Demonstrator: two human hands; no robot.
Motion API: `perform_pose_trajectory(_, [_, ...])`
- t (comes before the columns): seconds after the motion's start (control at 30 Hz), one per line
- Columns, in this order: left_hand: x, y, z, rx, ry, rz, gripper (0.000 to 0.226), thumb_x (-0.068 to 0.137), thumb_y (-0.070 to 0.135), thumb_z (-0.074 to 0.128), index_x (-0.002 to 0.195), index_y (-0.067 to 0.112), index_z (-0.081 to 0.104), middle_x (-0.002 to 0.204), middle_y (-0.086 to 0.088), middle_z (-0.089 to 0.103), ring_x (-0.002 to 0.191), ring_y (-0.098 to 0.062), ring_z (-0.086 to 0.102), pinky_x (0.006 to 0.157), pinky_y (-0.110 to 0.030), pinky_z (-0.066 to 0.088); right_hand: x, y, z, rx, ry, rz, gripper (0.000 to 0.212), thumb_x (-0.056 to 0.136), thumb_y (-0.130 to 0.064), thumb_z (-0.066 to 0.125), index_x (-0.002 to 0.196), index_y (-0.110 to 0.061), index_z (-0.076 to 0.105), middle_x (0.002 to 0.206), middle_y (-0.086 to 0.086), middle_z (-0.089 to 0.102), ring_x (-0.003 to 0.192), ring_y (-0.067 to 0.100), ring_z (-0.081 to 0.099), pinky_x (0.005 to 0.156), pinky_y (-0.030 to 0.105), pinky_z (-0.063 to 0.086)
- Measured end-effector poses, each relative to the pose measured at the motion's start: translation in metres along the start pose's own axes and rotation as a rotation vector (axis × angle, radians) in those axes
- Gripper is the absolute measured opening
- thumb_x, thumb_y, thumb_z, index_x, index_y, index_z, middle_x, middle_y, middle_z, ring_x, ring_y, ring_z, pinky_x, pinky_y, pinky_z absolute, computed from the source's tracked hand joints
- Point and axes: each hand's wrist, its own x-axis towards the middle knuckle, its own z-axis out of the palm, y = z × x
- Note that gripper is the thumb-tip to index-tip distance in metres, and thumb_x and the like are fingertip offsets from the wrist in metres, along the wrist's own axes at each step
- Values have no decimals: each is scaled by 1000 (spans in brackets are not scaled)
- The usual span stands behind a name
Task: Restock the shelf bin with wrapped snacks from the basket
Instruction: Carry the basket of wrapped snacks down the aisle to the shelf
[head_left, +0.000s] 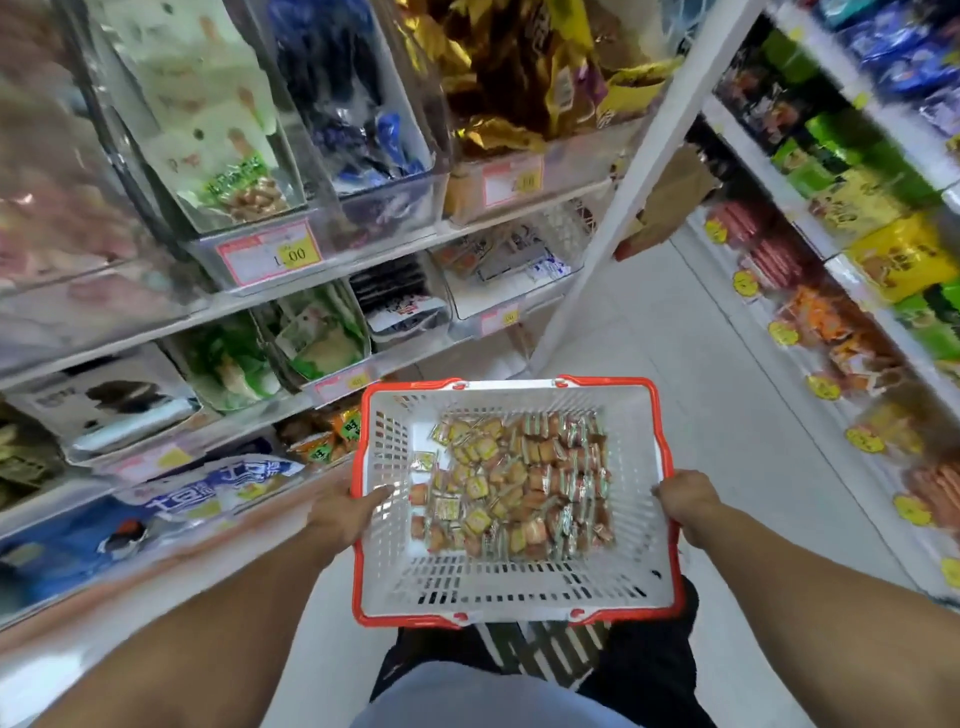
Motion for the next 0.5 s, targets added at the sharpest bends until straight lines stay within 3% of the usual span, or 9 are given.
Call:
perform_pose_trajectory(0.1, [11, -11, 24, -123, 91, -95, 57, 92, 62, 61, 124, 15, 67, 113, -12, 75, 98, -34, 73, 95, -52, 57, 44, -20, 9, -91, -52, -54, 26, 93, -1, 58, 116, 8, 65, 103, 22, 67, 91, 37, 64, 79, 37, 52])
perform_pose_trajectory(0.23, [25, -28, 66, -202, 206, -239, 67, 86, 71, 61, 118, 12, 67, 110, -13, 75, 94, -34, 73, 93, -50, 58, 107, -45, 35, -228, -135, -113, 31, 94, -1, 54, 122, 11, 62, 117, 28, 66, 105, 42, 64, 85, 38, 53])
perform_pose_trajectory(0.37, [57, -53, 116, -208, 245, -361, 58, 87, 63, 67, 114, 12, 68, 102, -13, 75, 88, -32, 73, 86, -48, 61, 177, -55, 77, -376, -246, -156, 33, 95, -3, 53, 124, 11, 61, 117, 28, 66, 103, 40, 66, 73, 31, 49])
perform_pose_trajectory(0.5, [97, -79, 154, -213, 292, -434, 49, 88, 55, 72, 109, 12, 65, 97, -13, 73, 84, -33, 73, 81, -49, 63, 229, -48, 120, -486, -317, -192, 35, 94, -5, 52, 124, 11, 60, 119, 28, 66, 102, 41, 66, 73, 35, 52])
